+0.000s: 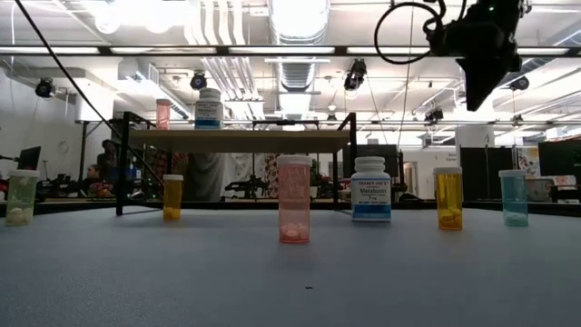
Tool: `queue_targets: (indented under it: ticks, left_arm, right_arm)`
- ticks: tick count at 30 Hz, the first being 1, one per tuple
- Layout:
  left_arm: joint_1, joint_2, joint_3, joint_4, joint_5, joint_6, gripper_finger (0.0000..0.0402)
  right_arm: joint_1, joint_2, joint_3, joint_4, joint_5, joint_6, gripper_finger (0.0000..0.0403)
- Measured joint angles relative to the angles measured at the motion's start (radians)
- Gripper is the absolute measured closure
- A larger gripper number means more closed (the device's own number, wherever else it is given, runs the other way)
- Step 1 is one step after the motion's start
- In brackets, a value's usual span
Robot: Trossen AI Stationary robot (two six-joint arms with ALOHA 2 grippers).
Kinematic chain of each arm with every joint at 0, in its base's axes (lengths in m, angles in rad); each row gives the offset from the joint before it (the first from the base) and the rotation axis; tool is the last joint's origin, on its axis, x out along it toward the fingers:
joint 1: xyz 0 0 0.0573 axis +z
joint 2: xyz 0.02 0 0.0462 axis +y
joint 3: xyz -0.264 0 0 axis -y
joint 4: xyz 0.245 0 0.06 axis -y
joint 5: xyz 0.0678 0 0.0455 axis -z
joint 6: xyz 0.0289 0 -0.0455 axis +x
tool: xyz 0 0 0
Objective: Pick and place medicine bottles onto shelf by color
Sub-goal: Put the yellow pill bottle on the shelf
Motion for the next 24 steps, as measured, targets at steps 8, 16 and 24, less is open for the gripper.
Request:
queue_targets:
  ticks: [8, 16, 24]
  left_arm:
    - [0.000, -0.029, -0.007, -0.001, -0.058, -0.007, 0.0398]
    - [-0.002, -0.054, -0.013, -0.008, -0.097, -0.011, 0.0398]
    - [-0.003, -0.098, -0.046, -0.008, -0.120, -0.012, 0.0398]
  right_arm:
    - [-0.052, 0.027, -0.040, 0.055, -0.003, 0.067, 0.0341]
    - [-0.104, 0.115, -0.116, 0.206, 0.085, 0.157, 0.0239]
    - [-0.134, 0.202, -0.155, 0.315, 0.084, 0.127, 0.0214]
